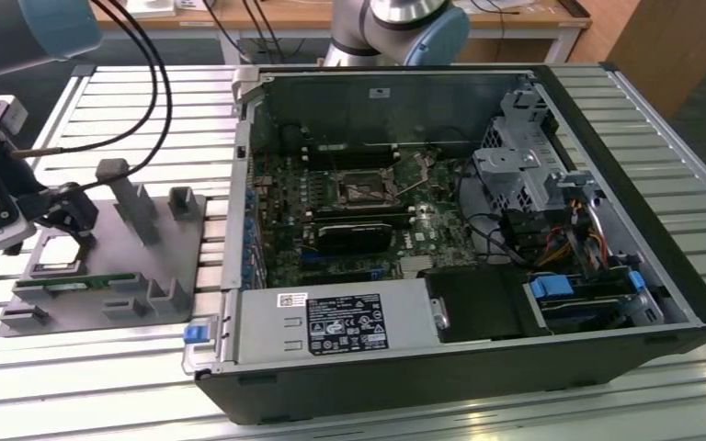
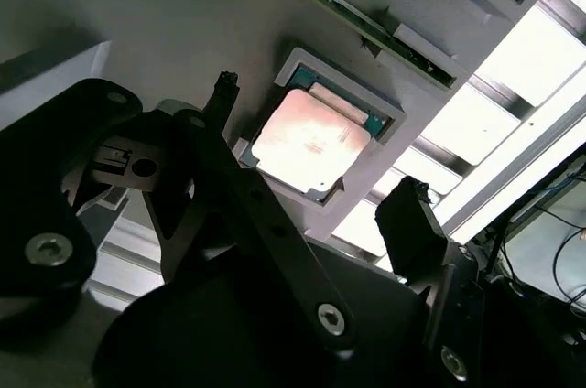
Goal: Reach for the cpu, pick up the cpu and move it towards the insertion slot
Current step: 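Pick up the cpu and move it towards the insertion slot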
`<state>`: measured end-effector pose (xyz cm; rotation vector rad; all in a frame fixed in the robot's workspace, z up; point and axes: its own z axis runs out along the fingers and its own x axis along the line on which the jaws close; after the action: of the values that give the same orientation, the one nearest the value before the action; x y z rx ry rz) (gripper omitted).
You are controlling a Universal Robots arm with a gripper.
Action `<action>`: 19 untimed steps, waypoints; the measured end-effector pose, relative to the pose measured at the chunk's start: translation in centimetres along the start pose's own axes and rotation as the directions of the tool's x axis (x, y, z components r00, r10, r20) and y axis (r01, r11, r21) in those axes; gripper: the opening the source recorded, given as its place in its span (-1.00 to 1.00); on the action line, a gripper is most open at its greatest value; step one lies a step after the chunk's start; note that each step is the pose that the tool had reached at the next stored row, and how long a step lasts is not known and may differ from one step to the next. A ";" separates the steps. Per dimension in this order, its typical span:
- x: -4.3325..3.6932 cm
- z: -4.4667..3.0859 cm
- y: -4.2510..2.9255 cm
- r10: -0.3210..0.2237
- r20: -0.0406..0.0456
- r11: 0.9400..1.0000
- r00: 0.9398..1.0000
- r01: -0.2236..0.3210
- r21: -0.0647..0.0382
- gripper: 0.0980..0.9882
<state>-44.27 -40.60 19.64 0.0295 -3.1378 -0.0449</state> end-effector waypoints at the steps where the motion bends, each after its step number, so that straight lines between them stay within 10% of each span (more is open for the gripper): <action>1: 0.00 0.17 0.01 0.000 0.000 1.000 1.000 0.000 0.000 0.76; 19: 0.07 1.11 0.42 0.000 0.000 1.000 1.000 0.000 0.001 0.38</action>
<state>-44.36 -40.15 18.55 0.0294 -3.1379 -0.0441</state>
